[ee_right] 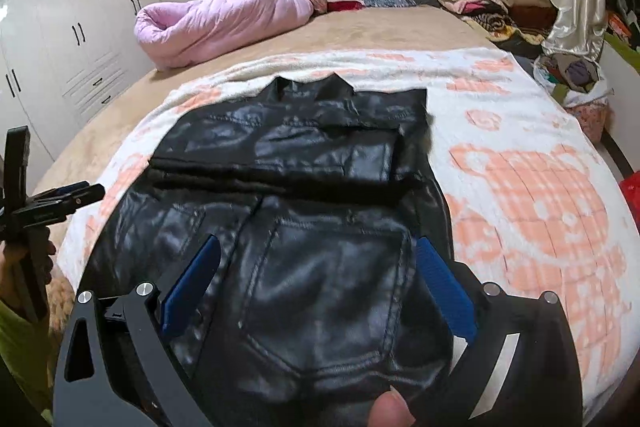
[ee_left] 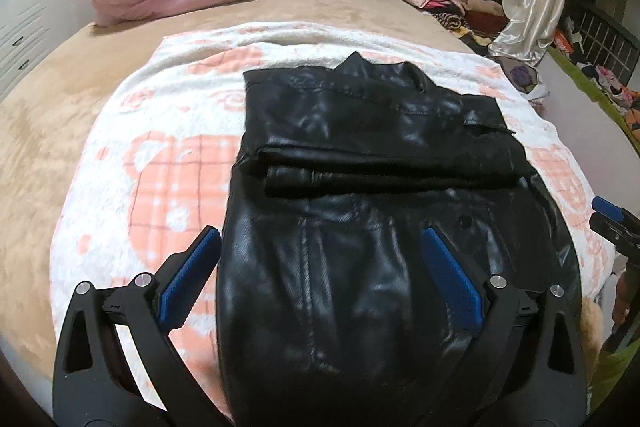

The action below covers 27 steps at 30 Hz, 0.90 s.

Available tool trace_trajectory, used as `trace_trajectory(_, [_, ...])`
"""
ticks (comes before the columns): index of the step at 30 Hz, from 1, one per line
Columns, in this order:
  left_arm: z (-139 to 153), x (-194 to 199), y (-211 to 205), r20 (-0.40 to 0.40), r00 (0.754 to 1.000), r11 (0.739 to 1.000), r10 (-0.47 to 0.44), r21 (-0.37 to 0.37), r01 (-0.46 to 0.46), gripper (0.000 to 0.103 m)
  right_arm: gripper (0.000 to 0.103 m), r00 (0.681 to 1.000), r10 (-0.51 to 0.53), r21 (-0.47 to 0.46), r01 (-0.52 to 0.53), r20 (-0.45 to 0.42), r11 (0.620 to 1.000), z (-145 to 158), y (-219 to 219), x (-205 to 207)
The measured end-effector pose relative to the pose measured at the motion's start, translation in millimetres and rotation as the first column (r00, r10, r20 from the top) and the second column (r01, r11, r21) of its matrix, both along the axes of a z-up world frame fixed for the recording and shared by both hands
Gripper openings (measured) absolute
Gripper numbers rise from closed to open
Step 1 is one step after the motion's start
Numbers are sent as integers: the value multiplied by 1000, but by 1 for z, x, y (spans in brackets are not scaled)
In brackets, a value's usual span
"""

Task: Fold large clothes
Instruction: 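Fold the collar section down over the jacket body and release, then grasp the jacket hem with both grippers and lift it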

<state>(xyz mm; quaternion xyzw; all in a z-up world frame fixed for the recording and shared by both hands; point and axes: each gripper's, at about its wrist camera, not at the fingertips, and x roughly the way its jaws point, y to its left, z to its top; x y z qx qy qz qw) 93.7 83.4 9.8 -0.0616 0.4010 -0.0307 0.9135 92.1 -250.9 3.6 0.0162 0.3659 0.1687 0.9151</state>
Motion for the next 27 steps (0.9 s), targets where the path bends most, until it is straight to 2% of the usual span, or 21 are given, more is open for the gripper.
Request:
trace_trajectory(17, [-36,-36,-6,-92,996,999,6,51,-1,94,97,995,-3,-45,-1,-104,999,-50,-27,-45])
trace_trajectory(23, [-45,-51,7,-118,992,998,32,50,-26,94,97,990,-13,-81,1,-140,997,-65,-37,-55])
trace_trajectory(27, [-54,-62,21,-147,988,999,52,22,-49,94,97,985,-20,-110,1,-174,994,-78,-45,-60])
